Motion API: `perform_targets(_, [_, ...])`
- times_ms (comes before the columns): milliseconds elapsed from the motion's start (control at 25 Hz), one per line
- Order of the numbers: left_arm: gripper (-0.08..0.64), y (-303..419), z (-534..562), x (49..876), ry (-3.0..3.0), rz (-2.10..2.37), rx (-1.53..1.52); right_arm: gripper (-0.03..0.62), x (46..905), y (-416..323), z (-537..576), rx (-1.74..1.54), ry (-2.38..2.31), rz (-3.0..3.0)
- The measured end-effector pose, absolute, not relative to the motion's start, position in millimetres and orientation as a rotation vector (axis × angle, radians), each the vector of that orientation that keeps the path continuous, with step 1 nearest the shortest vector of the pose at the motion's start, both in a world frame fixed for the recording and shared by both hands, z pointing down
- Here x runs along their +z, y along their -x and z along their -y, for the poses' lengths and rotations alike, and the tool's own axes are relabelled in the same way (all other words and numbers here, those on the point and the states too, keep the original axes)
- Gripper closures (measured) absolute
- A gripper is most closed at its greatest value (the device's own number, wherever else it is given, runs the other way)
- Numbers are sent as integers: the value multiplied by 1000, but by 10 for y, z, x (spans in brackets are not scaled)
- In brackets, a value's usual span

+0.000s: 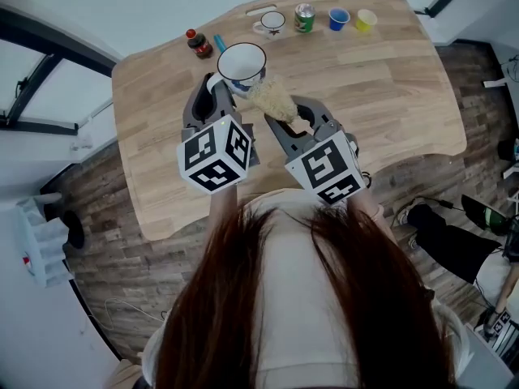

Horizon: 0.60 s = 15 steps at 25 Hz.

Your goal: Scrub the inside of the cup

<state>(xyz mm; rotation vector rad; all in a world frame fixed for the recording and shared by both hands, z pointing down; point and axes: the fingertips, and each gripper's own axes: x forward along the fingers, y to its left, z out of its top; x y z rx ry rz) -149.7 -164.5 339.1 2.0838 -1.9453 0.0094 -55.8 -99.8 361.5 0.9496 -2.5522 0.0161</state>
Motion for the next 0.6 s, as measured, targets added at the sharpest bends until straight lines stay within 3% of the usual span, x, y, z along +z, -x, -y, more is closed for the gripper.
perform_targets(600, [535,1879,1309,3349,-2080,2115,-40,509,3872,38,1127,324,-1196,2454])
